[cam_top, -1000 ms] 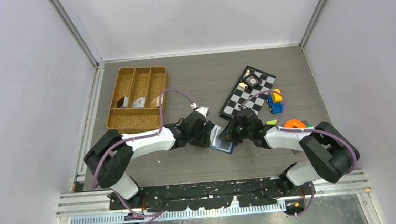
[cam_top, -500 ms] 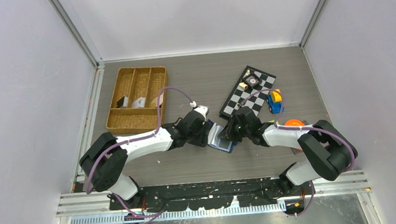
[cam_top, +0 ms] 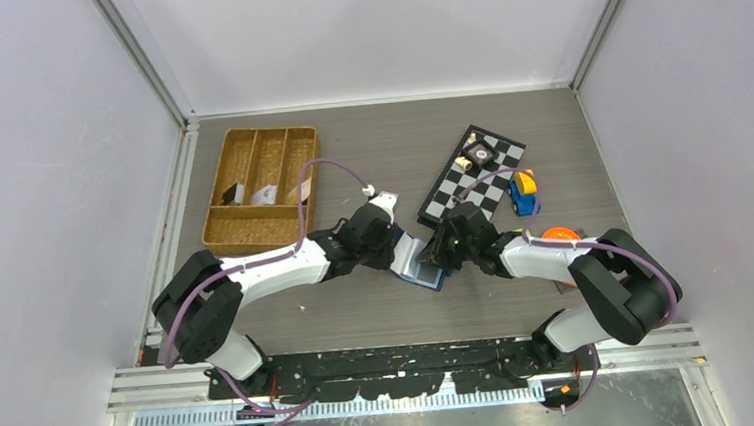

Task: Put the credit cards into the card holder
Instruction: Turn over the card slot in the card holder.

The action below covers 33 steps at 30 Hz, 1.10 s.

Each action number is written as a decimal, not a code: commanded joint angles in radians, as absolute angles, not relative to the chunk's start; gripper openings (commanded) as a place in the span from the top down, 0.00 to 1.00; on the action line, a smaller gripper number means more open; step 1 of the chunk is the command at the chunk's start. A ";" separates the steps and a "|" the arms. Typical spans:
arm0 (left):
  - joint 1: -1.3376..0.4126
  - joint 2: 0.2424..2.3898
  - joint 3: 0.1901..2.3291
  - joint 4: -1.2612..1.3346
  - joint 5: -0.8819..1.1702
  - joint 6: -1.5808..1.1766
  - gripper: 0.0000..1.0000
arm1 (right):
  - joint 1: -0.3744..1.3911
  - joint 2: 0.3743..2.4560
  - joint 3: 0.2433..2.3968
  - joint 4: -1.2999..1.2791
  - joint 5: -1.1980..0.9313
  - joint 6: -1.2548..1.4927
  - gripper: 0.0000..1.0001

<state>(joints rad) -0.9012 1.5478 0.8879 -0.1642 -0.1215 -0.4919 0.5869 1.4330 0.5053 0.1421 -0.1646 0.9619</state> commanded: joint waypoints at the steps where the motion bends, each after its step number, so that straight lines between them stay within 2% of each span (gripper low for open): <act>1: -0.894 1.569 0.904 -0.100 -0.106 -0.507 0.76 | 0.585 1.393 0.530 0.014 -0.105 0.913 0.74; 12: -0.892 1.574 0.850 -0.070 -0.087 -0.566 1.00 | 0.576 1.242 0.545 -0.162 -0.079 0.858 0.61; 33: -0.891 1.611 0.820 -0.018 -0.039 -0.616 1.00 | 0.576 1.378 0.509 0.051 -0.167 0.908 0.59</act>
